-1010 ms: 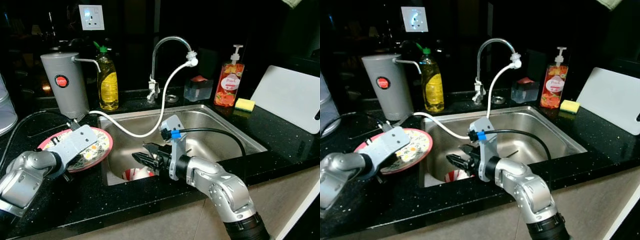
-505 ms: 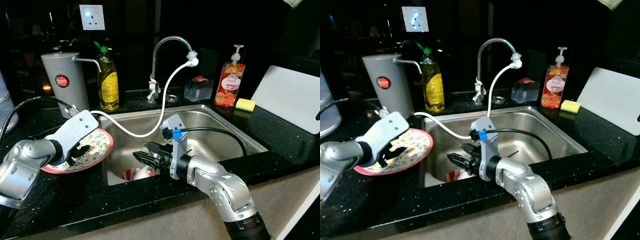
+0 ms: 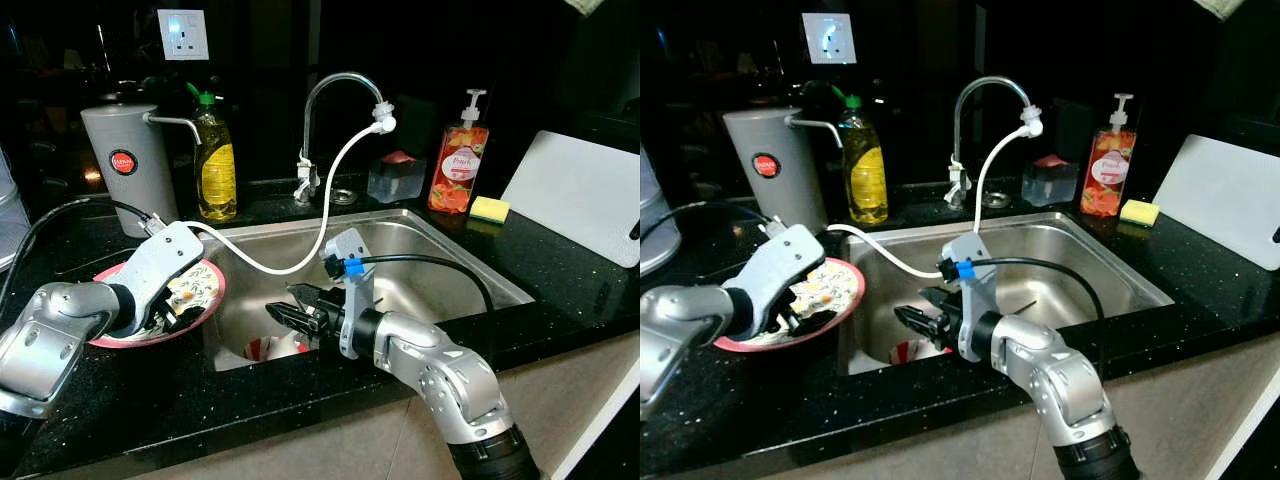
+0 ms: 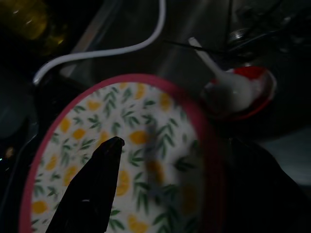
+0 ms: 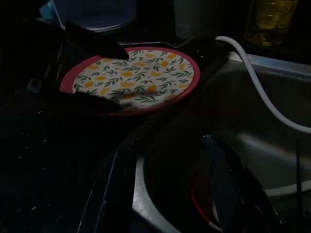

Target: Kitchen organization

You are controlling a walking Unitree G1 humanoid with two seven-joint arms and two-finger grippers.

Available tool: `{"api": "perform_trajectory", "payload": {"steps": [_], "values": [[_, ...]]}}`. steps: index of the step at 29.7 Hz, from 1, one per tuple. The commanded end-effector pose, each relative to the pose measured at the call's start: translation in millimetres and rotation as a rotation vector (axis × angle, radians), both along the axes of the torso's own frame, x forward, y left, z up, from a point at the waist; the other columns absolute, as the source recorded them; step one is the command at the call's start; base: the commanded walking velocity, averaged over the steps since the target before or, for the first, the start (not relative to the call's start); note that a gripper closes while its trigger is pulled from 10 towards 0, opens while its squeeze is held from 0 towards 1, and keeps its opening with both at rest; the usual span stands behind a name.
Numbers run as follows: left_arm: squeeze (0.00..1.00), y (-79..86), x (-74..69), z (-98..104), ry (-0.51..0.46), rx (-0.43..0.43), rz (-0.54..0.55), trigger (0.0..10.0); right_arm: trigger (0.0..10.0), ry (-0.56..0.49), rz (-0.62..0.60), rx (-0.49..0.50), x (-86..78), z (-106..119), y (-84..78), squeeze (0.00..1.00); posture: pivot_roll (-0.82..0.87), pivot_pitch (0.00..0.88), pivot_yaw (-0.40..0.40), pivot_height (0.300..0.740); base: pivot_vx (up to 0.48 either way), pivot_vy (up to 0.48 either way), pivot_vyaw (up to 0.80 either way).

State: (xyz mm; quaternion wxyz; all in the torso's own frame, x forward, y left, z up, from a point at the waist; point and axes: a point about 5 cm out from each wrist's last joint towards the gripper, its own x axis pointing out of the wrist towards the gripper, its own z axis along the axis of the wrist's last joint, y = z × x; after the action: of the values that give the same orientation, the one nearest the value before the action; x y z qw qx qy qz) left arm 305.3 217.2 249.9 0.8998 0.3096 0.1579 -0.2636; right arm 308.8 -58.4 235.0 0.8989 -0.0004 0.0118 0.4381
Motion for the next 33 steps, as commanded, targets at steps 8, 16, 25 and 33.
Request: {"api": "perform_trajectory", "payload": {"steps": [8,16,25,33], "values": [[0.00,-1.6,-2.3,-18.8,0.063,0.027,0.002,10.0,10.0,-0.013,-0.003,0.015,-0.7,5.9,-1.4,0.00,-0.03,0.006,-0.013,0.740,0.000,0.000,0.00],[0.00,11.4,1.5,-28.2,0.074,0.064,0.079,5.8,10.0,-0.013,-0.007,0.016,-0.3,6.2,-1.9,0.00,-0.04,0.006,-0.013,0.740,0.000,0.000,0.00],[0.00,12.5,1.1,-29.5,0.045,0.110,0.073,0.0,10.0,-0.013,-0.007,0.017,0.1,6.5,-2.2,0.00,-0.03,0.006,-0.017,0.740,0.000,0.000,0.00],[0.00,12.6,2.2,-24.9,0.007,0.135,0.071,0.0,10.0,-0.013,-0.006,0.017,0.3,6.7,-2.1,0.00,-0.04,0.005,-0.017,0.740,0.000,0.000,0.00]]}}
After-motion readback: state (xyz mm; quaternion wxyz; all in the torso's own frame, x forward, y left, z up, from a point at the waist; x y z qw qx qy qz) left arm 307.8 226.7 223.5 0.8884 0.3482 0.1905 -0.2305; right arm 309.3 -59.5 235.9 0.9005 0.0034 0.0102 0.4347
